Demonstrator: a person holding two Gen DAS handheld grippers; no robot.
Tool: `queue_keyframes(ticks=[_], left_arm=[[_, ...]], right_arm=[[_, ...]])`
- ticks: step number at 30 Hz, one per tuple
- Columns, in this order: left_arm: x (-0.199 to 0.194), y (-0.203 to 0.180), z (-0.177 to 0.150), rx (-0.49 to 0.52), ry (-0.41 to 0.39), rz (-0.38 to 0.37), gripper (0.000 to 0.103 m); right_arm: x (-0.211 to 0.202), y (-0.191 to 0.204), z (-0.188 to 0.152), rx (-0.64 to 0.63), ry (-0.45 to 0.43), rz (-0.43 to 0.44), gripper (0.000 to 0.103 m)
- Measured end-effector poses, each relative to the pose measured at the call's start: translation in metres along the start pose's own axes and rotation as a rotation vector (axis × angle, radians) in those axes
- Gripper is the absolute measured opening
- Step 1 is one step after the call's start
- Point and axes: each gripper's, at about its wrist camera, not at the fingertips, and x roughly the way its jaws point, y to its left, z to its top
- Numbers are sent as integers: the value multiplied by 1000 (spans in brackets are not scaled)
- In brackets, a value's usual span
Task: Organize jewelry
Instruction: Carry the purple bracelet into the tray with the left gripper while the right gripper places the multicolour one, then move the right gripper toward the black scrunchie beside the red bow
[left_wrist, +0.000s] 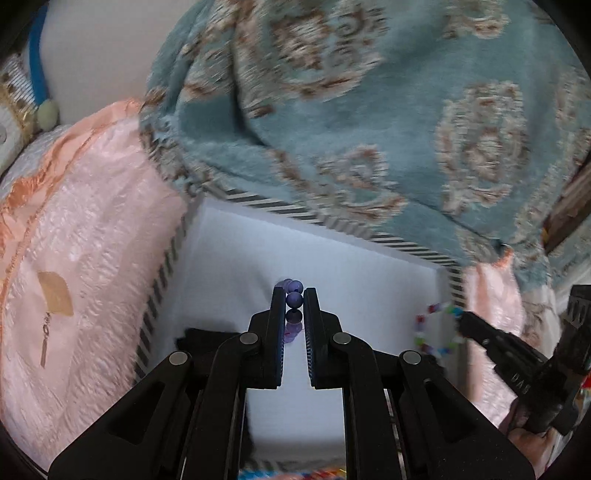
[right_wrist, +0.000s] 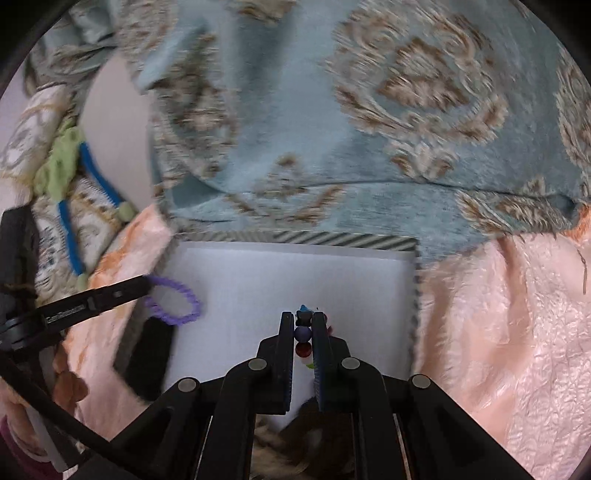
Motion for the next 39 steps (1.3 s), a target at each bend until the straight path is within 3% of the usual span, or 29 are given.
queue_keyframes(ticks=[5,9,11,12,13,14,16,17,23,30,39], left_arm=[[18,23,-4,-45,30,54,8],[24,32,-9,-71,35,59,10],[24,35,-11,-89,30,41,23],[22,36,-12,-96,26,37,40],[20,38,-13,-109,18,30,51],[18,39,-14,-120,12,20,53],[14,41,-14,-129,12,19,54],[12,41,-15,-130,14,19,54],[-18,34,-29,-94,15,-1,54],[-65,20,-63,-20,-22,-9,54],[-104,15,-118,33,-61,27,54]], right_arm=[[26,-31,-4,53,42,-74,8],[35,-29,-11,9,58,-113,8],[39,-24,-12,-24,82,-139,8],[41,-23,-14,-36,93,-145,8],[41,-22,-16,-46,98,-147,9],[41,-20,-17,-53,99,-145,13],[38,-18,-18,-58,93,-140,30],[34,-16,-19,-59,85,-133,34],[0,3,-21,-76,45,-101,38],[-54,29,-40,-105,-18,-97,60],[-94,54,-85,-143,-68,-109,61]])
